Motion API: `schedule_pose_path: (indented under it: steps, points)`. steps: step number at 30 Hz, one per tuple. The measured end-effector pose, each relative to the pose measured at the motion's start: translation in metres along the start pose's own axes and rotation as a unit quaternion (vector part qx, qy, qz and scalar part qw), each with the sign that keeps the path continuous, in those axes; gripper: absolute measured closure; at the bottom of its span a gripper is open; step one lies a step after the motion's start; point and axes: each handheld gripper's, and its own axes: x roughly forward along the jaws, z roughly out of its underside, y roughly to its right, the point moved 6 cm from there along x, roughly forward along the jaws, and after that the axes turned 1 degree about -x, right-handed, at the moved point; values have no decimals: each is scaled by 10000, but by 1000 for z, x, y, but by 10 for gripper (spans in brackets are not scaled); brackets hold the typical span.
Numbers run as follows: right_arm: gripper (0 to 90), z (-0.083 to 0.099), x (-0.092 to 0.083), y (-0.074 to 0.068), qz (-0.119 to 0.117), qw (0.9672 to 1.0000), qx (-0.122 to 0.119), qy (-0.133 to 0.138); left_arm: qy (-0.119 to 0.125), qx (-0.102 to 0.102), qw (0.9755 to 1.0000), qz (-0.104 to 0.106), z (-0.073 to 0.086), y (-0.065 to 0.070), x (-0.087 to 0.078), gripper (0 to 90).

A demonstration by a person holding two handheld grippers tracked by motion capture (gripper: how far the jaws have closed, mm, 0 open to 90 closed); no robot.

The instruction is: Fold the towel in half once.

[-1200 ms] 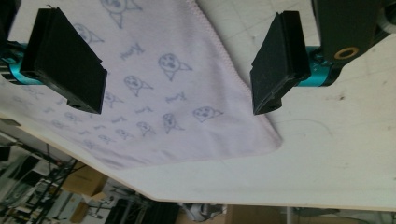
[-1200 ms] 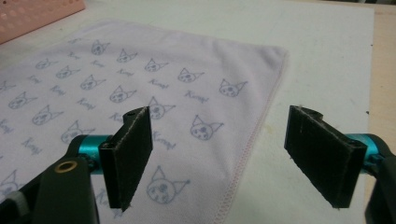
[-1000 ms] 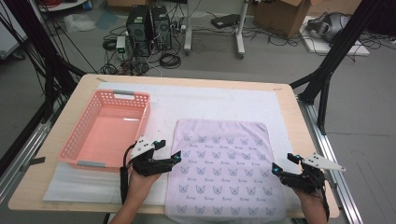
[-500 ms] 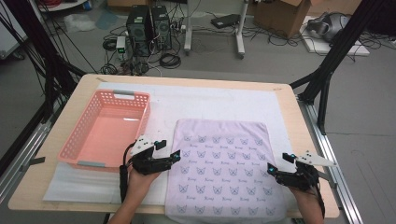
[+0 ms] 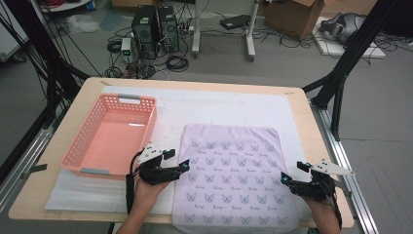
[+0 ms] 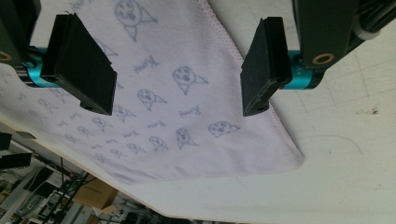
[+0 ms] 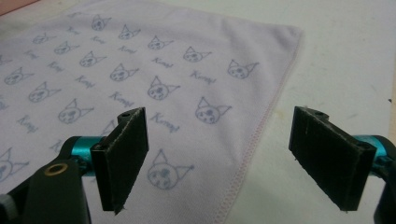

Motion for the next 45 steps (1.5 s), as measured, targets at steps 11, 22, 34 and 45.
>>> schedule_pose_path:
  steps: [11, 22, 34, 45]
  points:
    - [190, -1, -6, -1, -35, 10000, 12, 39, 58, -38, 10000, -20, -12, -5, 0, 325]
    - [191, -8, -4, 13, 32, 9999, 125, 84, -1, -139, 9999, 50, -23, -6, 22, 317]
    - [325, -8, 15, 20, -4, 9993, 298, -207, -321, -337, 9982, -373, -18, -22, 37, 349]
    - [443, -11, 36, 46, 420, 9954, 690, -515, -950, -153, 9910, -933, -18, -37, 59, 371]
